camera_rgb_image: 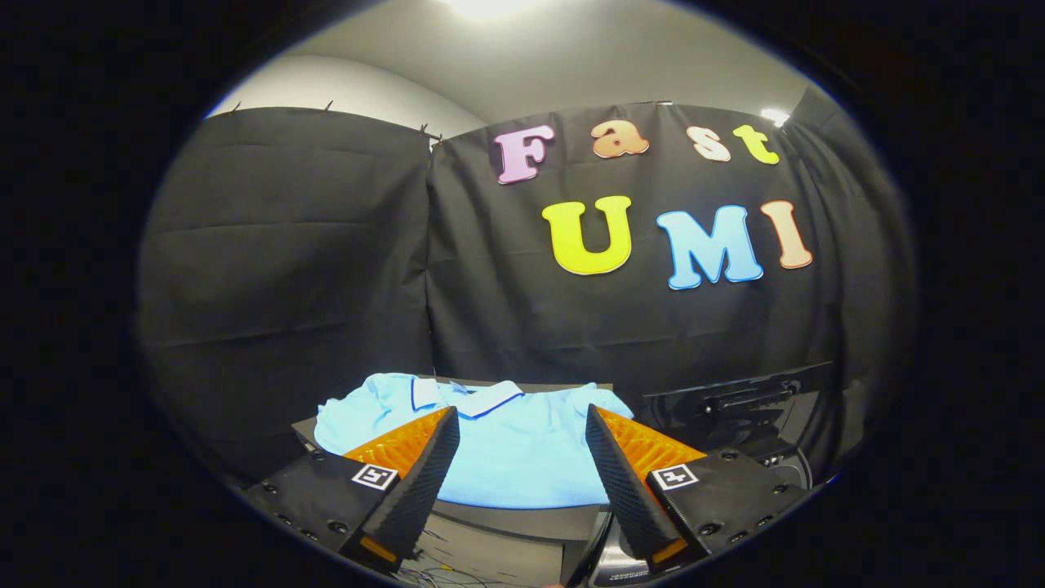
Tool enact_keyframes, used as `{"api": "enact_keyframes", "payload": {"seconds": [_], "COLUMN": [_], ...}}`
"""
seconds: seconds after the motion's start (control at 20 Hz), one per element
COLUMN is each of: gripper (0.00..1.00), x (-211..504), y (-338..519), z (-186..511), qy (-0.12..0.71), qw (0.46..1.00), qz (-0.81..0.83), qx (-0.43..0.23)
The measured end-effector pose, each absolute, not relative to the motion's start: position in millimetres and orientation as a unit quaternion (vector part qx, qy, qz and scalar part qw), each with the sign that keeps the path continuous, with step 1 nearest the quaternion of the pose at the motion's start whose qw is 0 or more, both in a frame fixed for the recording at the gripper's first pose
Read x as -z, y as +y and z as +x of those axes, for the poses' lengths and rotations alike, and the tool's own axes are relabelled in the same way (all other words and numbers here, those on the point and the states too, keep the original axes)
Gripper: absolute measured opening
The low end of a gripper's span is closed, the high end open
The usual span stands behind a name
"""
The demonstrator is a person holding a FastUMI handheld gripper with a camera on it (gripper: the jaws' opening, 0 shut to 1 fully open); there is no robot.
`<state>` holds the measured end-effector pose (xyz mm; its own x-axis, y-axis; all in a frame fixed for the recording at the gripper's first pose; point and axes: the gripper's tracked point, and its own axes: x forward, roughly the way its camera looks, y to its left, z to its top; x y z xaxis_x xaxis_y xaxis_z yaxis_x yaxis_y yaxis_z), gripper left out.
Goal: Put the clothes into the washing machine and then close the washing machine lid.
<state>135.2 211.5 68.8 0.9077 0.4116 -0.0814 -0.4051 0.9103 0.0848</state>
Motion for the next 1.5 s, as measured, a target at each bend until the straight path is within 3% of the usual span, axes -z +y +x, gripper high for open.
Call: {"api": "enact_keyframes", "payload": {"seconds": [0.6, 1.5], "gripper": [0.97, 0.97], "x": [-58.6, -5.6], "y": [289.9, 341.9], "z": [163.1, 199.5], "qy": [0.109, 0.230], "qw": [0.959, 0.930], "qz": [-0.004, -0.091], "qx": [-0.263, -0.271]}}
